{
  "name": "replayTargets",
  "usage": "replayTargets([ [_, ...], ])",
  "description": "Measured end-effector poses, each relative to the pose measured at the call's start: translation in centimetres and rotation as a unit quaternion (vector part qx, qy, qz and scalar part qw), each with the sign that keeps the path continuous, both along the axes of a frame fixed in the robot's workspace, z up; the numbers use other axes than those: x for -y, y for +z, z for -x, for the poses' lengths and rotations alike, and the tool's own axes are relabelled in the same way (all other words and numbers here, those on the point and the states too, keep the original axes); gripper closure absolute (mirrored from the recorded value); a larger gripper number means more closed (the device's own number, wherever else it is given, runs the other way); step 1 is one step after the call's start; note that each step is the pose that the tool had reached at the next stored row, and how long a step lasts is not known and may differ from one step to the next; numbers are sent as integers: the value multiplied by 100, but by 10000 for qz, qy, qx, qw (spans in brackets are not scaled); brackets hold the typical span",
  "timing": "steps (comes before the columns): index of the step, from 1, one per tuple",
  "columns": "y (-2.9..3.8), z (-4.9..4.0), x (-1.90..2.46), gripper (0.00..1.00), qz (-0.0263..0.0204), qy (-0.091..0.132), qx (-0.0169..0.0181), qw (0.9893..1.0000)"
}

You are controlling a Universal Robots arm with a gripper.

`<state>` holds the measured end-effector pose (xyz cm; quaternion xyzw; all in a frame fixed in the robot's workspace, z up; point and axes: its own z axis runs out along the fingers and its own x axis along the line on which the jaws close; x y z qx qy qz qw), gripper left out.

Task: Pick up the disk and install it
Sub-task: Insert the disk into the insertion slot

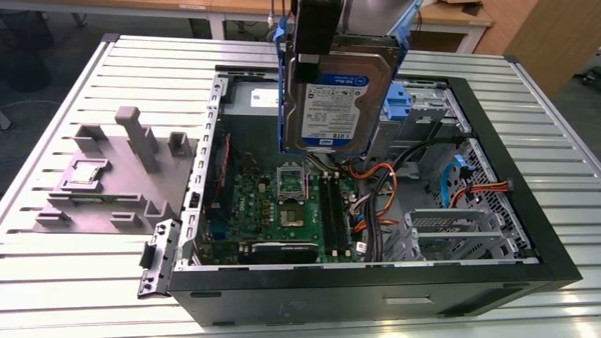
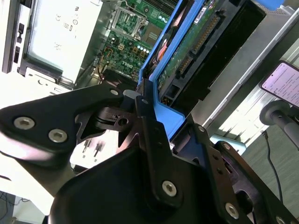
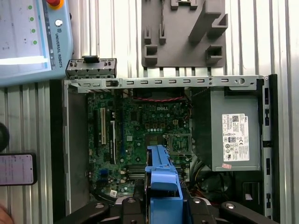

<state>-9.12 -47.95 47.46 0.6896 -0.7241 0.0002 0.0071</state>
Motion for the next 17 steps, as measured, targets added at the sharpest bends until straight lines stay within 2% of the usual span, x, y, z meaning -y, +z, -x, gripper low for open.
replayTargets([
  [6,56,0,0,64,1,0,0,10000],
  [12,59,0,15,64,0,1,0,10000],
  [15,57,0,48,64,0,0,0,10000],
  [17,56,0,88,64,0,0,0,10000],
])
